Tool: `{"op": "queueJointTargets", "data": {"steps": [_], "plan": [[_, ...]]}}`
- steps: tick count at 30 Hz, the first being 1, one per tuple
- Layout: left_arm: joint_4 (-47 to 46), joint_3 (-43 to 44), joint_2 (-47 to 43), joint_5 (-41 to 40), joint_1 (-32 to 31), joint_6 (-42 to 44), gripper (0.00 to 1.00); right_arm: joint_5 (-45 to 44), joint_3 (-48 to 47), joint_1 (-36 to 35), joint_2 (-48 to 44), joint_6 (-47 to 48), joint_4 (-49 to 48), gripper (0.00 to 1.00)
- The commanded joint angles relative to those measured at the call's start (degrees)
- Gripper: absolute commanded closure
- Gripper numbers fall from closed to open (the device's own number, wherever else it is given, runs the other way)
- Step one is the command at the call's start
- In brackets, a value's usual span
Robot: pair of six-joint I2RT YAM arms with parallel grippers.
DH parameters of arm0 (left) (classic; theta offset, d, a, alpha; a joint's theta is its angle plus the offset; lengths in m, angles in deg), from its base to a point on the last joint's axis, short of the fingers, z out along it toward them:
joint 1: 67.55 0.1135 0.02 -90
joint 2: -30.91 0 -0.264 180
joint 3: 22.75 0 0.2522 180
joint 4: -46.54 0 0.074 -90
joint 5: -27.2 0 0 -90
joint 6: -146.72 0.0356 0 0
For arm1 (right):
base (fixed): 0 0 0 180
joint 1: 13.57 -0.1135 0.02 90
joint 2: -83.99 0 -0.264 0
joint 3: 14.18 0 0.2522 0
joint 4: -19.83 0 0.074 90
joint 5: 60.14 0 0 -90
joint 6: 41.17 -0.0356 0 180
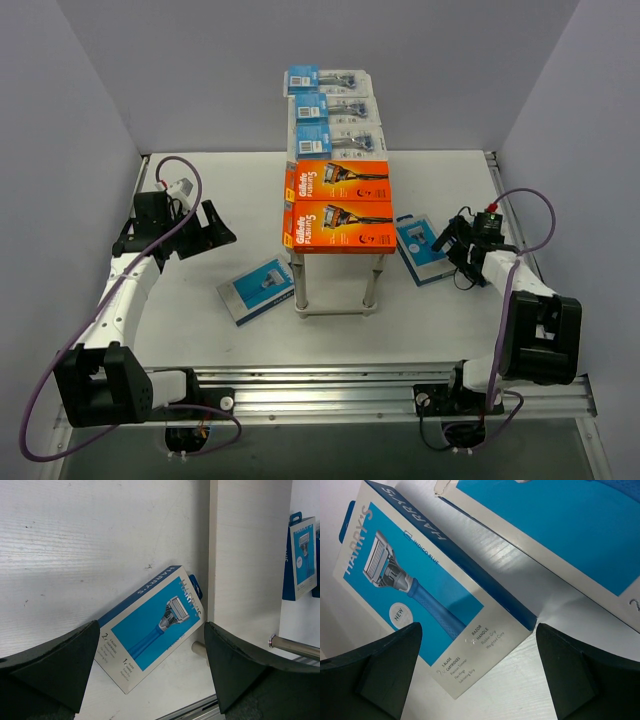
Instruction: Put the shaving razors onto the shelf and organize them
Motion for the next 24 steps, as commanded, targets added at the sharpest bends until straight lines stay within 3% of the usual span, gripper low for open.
{"op": "queueJointTargets", "data": {"steps": [1, 12, 18, 24], "plan": [[-1.67, 0.39, -0.02, 0.84, -0.22, 1.11, 0.06, 1.98, 1.19, 0.19, 1.10, -0.23, -3.32, 0.08], [-1.76, 0.30, -0.11, 1.37, -0.49, 1.11, 0.06, 5.85, 7.95, -4.90, -4.86, -6.11, -3.67, 0.09], [-1.76, 0.30, -0.11, 1.45, -0.49, 1.11, 0.06, 12.35, 9.80, -9.04, -10.40, -6.74, -9.65, 0.11], [-1.85, 0.30, 0.06, 1.54, -0.49, 1.11, 0.06, 9.82, 7.08, -9.04, -11.02, -4.01, -3.51, 0.11]]}}
